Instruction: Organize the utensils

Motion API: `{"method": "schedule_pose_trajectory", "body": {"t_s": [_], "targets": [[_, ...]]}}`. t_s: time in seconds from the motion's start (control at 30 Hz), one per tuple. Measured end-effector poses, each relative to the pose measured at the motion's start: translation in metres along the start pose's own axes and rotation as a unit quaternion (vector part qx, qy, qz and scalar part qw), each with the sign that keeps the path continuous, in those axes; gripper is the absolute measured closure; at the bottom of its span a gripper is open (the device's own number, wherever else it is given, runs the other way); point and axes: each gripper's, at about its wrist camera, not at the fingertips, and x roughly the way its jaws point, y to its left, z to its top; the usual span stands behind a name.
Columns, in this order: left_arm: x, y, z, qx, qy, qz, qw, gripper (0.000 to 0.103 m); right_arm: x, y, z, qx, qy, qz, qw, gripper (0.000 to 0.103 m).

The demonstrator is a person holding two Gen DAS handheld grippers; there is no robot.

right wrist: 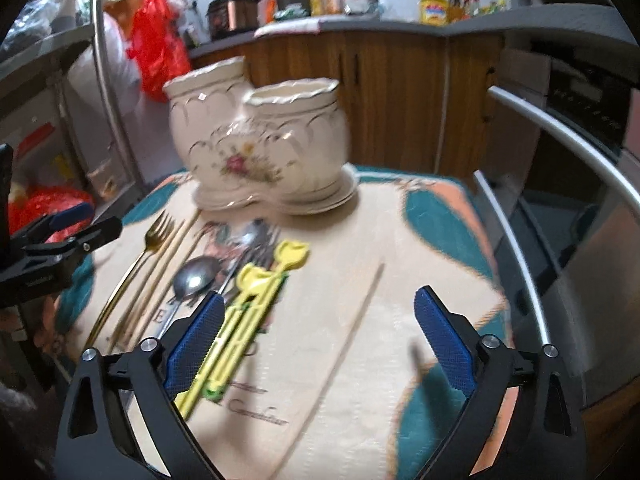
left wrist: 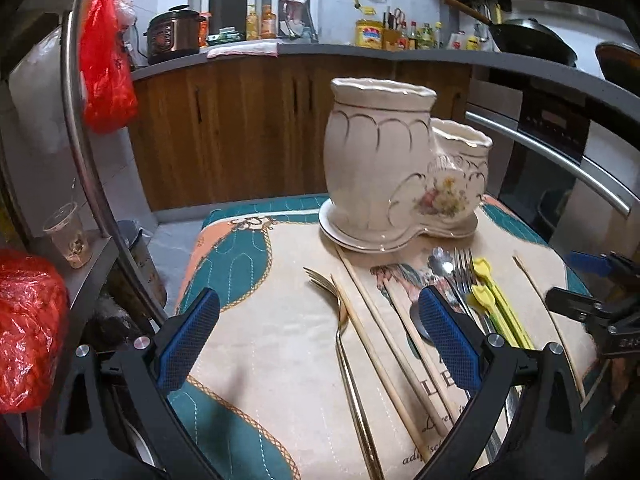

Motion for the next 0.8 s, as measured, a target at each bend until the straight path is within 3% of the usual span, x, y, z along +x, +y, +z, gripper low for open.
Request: {"method": "schedule_pose_trajectory", "body": {"t_s": [0.13, 0.3, 0.43, 0.7, 0.8], "targets": [[0.005, 0.002, -0.004, -0.001, 0.016, -0.009, 0.9998, 0.006, 0.018, 0.011, 0.002, 0.004, 0.034, 0.017, 0.999, 0.049], [0.008, 0.003, -0.005, 0.006, 0.023, -0.021, 0.9995, 0.008, 0.029, 0.026, 0.007, -0.010, 0.051, 0.019, 0.998, 0.065], [0.011, 0.001, -0.007, 0.019, 0.036, -0.034, 0.9986, 0.018, 0.035, 0.026, 0.011, -0.007, 0.066, 0.002, 0.998, 0.080], [0.023, -0.001, -0.007, 0.022, 0.066, -0.062, 0.9956, 0.027, 0.046, 0.028, 0.013, -0.016, 0.086, -0.010, 0.996, 0.081], [0.031, -0.002, -0.005, 0.022, 0.084, -0.066, 0.9941, 0.035, 0.046, 0.026, 0.011, -0.001, 0.076, -0.009, 0.997, 0.092]]}}
